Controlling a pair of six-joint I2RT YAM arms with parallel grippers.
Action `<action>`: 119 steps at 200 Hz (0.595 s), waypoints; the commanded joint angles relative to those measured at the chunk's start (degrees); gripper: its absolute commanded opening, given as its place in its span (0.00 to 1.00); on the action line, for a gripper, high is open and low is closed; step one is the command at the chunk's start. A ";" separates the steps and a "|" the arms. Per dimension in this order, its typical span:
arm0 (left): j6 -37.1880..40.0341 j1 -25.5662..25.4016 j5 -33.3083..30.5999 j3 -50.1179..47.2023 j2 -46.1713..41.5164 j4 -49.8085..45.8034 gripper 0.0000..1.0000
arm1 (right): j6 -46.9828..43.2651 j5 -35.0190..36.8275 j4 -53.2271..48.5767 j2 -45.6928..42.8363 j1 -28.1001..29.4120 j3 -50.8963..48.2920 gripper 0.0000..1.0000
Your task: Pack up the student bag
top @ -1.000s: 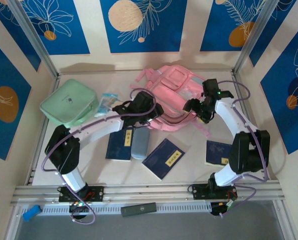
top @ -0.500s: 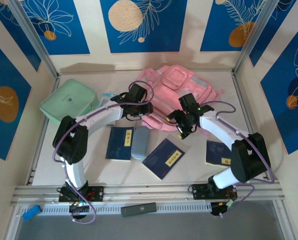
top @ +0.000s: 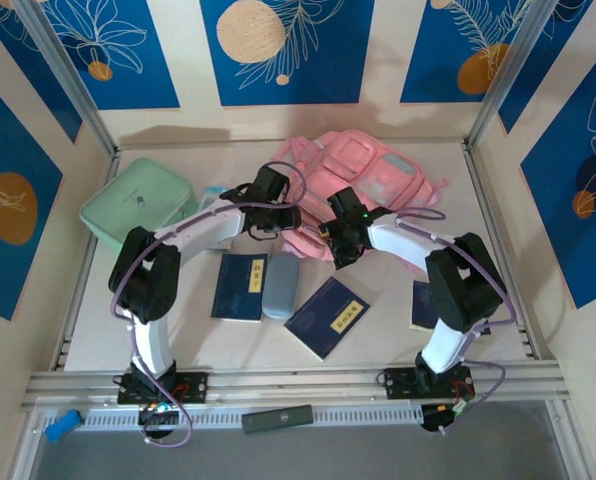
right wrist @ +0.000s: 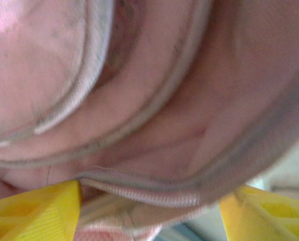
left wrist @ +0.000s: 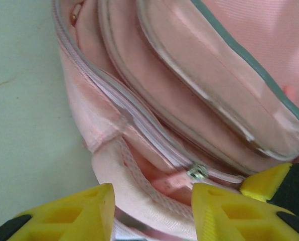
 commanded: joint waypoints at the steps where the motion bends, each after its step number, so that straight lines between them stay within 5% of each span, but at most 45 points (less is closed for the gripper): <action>1: 1.68 0.56 3.35 1.77 2.95 1.66 0.42 | -5.65 2.54 -0.51 1.49 -2.08 2.61 0.63; 52: -1.97 -3.19 10.17 0.76 6.52 8.70 0.29 | -28.69 -0.82 -3.08 -3.58 -10.03 -1.06 0.34; 75: -8.65 -7.48 13.72 0.01 8.14 14.76 0.27 | -36.95 -10.10 -1.42 -5.19 -18.69 -3.27 0.29; 98: -12.42 -9.68 15.89 0.24 8.72 19.66 0.27 | -39.43 -9.23 -8.59 -6.28 -20.61 -1.64 0.32; 119: -8.96 -8.88 10.40 1.16 5.90 12.49 0.29 | -34.30 -8.37 -13.14 -10.03 -19.05 -2.30 0.61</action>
